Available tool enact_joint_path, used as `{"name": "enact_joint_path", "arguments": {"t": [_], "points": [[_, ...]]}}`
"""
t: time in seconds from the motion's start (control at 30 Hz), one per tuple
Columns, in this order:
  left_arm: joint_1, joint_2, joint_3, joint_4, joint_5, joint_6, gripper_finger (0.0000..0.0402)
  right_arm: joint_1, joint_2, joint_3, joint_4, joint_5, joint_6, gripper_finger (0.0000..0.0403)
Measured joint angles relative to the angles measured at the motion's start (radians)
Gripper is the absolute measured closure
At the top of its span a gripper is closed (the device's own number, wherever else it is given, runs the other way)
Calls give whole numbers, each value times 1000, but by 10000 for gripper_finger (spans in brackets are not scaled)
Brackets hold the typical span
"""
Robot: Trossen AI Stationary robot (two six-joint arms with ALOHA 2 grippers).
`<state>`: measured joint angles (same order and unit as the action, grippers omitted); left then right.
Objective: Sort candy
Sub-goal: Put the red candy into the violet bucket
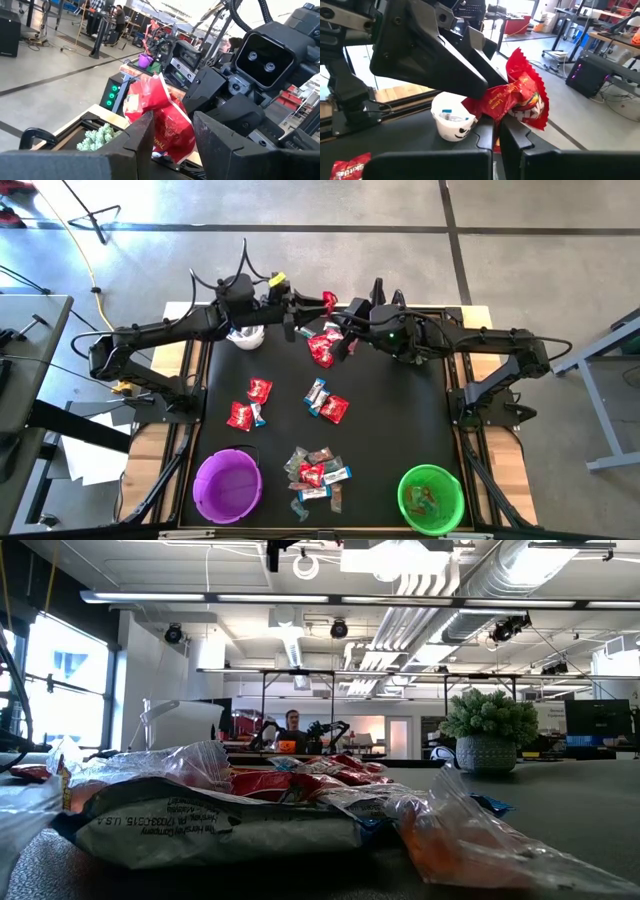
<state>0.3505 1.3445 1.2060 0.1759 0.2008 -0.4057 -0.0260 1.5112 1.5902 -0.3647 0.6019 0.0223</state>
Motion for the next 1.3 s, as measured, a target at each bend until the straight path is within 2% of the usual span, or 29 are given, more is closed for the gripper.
{"name": "enact_joint_path", "arguments": {"t": [0.27,0.6,0.7,0.87,1.3], "points": [[11,0,-1,-7,54,97,246,0,-1,0,-28,2,3,401],[11,0,-1,0,39,170,211,10,-2,0,-28,-2,-21,401],[11,0,-1,2,-2,191,207,31,-2,0,-27,45,-59,401],[18,-1,-1,1,-12,191,206,52,-2,0,-25,140,-94,401],[16,-1,-1,13,-11,172,206,54,2,0,37,120,-110,401]]}}
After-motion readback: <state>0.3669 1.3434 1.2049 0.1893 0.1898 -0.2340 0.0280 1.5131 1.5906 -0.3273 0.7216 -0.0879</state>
